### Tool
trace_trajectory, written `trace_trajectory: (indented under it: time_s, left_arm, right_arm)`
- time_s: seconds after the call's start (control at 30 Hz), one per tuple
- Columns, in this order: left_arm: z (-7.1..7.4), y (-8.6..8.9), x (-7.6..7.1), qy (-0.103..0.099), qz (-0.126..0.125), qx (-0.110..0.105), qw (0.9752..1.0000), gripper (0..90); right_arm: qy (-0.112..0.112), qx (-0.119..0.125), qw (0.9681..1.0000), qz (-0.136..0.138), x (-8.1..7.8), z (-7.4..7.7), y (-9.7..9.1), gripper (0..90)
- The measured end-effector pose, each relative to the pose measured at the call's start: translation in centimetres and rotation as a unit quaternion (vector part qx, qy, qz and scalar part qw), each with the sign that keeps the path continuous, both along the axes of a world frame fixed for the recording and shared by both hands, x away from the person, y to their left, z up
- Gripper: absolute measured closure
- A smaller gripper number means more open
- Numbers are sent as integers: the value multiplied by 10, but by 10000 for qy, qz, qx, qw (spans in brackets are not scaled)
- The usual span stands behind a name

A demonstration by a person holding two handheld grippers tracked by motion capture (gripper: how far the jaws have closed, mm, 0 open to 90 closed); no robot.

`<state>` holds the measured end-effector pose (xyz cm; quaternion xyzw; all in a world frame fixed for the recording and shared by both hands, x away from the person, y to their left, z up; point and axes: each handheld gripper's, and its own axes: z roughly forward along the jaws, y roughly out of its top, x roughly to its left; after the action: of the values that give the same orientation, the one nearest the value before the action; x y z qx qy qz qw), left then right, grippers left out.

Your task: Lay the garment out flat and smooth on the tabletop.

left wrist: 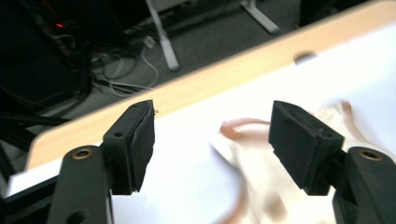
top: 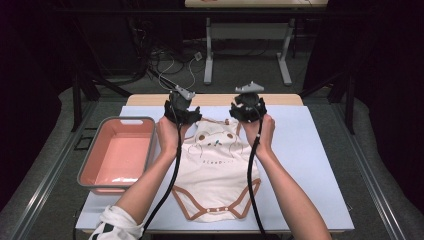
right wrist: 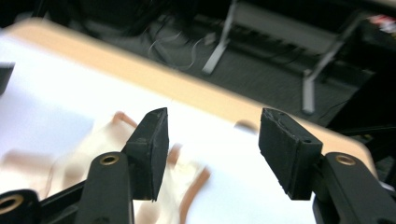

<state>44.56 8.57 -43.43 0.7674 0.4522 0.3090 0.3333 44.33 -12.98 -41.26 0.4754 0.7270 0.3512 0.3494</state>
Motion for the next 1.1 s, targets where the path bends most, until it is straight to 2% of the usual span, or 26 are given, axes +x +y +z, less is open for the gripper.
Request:
trace_trajectory:
  time_s: [0.1, 0.23, 0.4, 0.47, 0.67, 0.7, 0.83, 1.1]
  left_arm:
    - [-13, 4, -15, 223, -206, 3, 9995, 285]
    - [-30, 7, -36, 426, -460, -45, 9980, 245]
    - [-46, 9, -55, 503, -663, -87, 9965, 216]
    - [-51, 11, -61, 594, -751, -91, 9954, 211]
    - [-66, 18, -73, 685, -849, -144, 9939, 202]
    - [-68, 20, -75, 762, -890, -156, 9930, 190]
    - [-79, 23, -83, 845, -934, -167, 9919, 186]
    - [-94, 33, -96, 1085, -974, -148, 9892, 207]
  right_arm:
    - [315, 107, 9991, 270, -19, -21, -7, 399]
    - [534, 213, 9971, 500, -37, -39, -15, 391]
    - [713, 226, 9940, 791, -57, -57, -20, 387]
    - [826, 260, 9924, 874, -63, -63, -22, 387]
    - [982, 345, 9904, 905, -72, -82, -31, 388]
    - [1001, 372, 9901, 907, -73, -85, -32, 387]
    - [1065, 438, 9892, 910, -77, -95, -40, 384]
    - [1232, 465, 9879, 814, -81, -108, -55, 401]
